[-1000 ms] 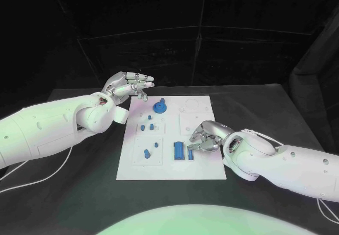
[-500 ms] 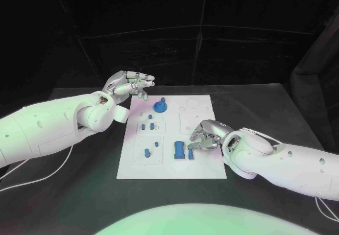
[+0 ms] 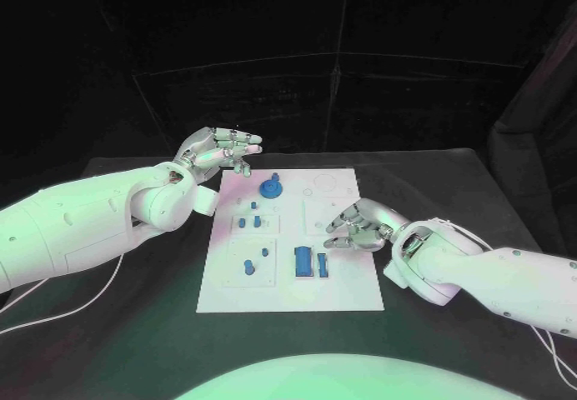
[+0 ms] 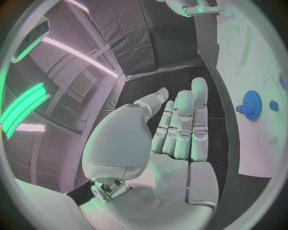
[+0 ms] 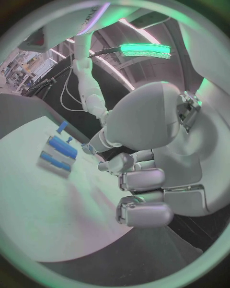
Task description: Assemble the parts on the task board
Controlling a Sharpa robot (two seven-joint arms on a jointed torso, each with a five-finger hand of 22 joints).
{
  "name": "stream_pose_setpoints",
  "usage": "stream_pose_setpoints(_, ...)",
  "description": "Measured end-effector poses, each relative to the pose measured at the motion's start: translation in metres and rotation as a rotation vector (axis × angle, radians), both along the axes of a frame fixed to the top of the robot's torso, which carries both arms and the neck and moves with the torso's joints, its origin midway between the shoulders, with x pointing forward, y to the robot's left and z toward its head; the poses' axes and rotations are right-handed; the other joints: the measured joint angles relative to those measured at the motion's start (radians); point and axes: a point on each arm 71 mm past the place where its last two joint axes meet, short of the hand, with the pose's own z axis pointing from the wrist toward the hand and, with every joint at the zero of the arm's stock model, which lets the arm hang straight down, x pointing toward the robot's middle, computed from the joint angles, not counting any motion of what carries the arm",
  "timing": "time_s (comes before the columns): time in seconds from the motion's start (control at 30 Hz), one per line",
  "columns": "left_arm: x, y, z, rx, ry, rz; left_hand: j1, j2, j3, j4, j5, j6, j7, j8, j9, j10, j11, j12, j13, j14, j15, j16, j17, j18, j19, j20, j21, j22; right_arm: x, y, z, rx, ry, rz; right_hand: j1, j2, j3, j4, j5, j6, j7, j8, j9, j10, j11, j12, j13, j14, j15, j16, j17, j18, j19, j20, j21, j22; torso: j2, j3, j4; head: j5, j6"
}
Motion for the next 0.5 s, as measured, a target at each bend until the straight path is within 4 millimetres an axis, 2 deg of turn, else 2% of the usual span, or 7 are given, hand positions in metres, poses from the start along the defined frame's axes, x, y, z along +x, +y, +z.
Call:
stream_pose_setpoints(0.03,0.000,0.000,0.000,0.000,0.000,0.000,0.000,0.000,0.000,0.000,0.000,0.000,0.000,0.000,0.000,0.000,0.000,0.001,0.000,-0.006,-0.001,0.000,-0.003,0.000,-0.004,0.004,-0.004,-0.002,0.005,-0.003,0.003,0.034,0.002,-0.009,0.010,0.010,0.001,-0.001,0.017,0.000,0.000,0.000,0.000,-0.028,0.001,-0.046,-0.034,0.000,0.000,-0.024,-0.037,0.002,-0.022,0.000,-0.025,-0.006,-0.002,-0.0007,0.0001,-0.001,0.003)
stream_pose_setpoints(0.1,0.001,0.000,-0.001,0.000,0.001,0.003,0.000,0.000,0.000,0.000,0.000,0.003,-0.003,0.013,0.000,-0.002,-0.002,0.010,-0.001,-0.039,-0.003,-0.043,-0.026,0.000,-0.034,0.004,-0.027,-0.012,0.017,-0.011,0.010,0.118,0.008,-0.042,0.027,0.027,0.000,-0.003,0.046,-0.012,0.006,-0.008,0.000,-0.172,0.006,-0.300,-0.220,-0.045,0.004,-0.184,-0.251,0.058,-0.145,0.004,-0.177,-0.195,-0.006,-0.0023,0.0001,-0.002,0.010)
stream_pose_setpoints(0.17,0.002,0.001,-0.002,-0.002,0.003,0.008,0.000,0.000,0.004,-0.004,0.000,0.013,-0.013,0.026,0.001,-0.002,-0.002,0.012,-0.004,-0.077,-0.003,-0.136,-0.074,0.000,-0.085,0.003,-0.067,-0.034,0.031,-0.020,0.013,0.187,0.012,-0.082,0.044,0.044,0.011,-0.007,0.067,-0.027,0.021,-0.014,0.000,-0.269,0.020,-0.506,-0.377,-0.180,0.021,-0.487,-0.576,0.118,-0.344,0.013,-0.457,-0.515,-0.012,-0.0037,0.0000,-0.003,0.019)
stream_pose_setpoints(0.27,0.004,0.004,-0.006,-0.007,0.009,0.024,-0.004,0.004,0.014,-0.002,0.000,0.027,-0.015,0.028,0.001,0.006,-0.010,-0.004,-0.009,-0.102,0.005,-0.300,-0.153,-0.001,-0.151,0.007,-0.136,-0.076,0.055,-0.034,0.016,0.301,0.015,-0.155,0.060,0.039,0.035,-0.002,0.069,-0.047,0.040,-0.027,-0.002,-0.299,0.056,-0.709,-0.575,-0.286,0.055,-0.754,-0.749,0.125,-0.455,0.046,-0.692,-0.705,-0.022,-0.0062,-0.0035,-0.001,0.036)
stream_pose_setpoints(0.3,0.005,0.005,-0.007,-0.010,0.012,0.029,-0.008,0.006,0.016,-0.001,0.000,0.034,-0.018,0.028,0.000,0.012,-0.009,-0.017,-0.009,-0.115,0.011,-0.368,-0.182,-0.001,-0.176,0.014,-0.167,-0.097,0.061,-0.038,0.016,0.334,0.017,-0.177,0.067,0.042,0.044,-0.001,0.068,-0.056,0.049,-0.036,-0.002,-0.305,0.062,-0.776,-0.652,-0.333,0.075,-0.858,-0.808,0.125,-0.494,0.061,-0.785,-0.769,-0.027,-0.0073,-0.0054,0.001,0.046)
stream_pose_setpoints(0.37,0.007,0.006,-0.011,-0.016,0.018,0.038,-0.031,0.001,0.002,0.012,0.000,0.040,-0.025,0.027,-0.001,0.026,-0.003,-0.043,-0.010,-0.138,0.030,-0.479,-0.228,-0.001,-0.218,0.032,-0.230,-0.141,0.071,-0.045,0.015,0.393,0.021,-0.214,0.076,0.033,0.047,-0.002,0.061,-0.064,0.051,-0.048,-0.002,-0.302,0.082,-0.855,-0.759,-0.398,0.107,-1.005,-0.894,0.125,-0.532,0.094,-0.914,-0.859,-0.034,-0.0082,-0.0076,0.003,0.058)
stream_pose_setpoints(0.5,0.011,0.010,-0.019,-0.034,0.025,0.065,-0.060,-0.023,-0.049,0.042,0.000,0.034,-0.019,-0.005,-0.004,0.023,0.013,-0.101,-0.010,-0.223,0.077,-0.645,-0.299,0.000,-0.356,0.080,-0.380,-0.241,0.091,-0.048,0.012,0.505,0.027,-0.259,0.076,0.033,0.003,-0.016,0.042,-0.082,0.051,-0.054,-0.002,-0.276,0.101,-0.957,-0.954,-0.410,0.148,-1.216,-1.054,0.141,-0.512,0.141,-1.121,-1.017,-0.045,-0.0080,-0.0122,0.006,0.092)
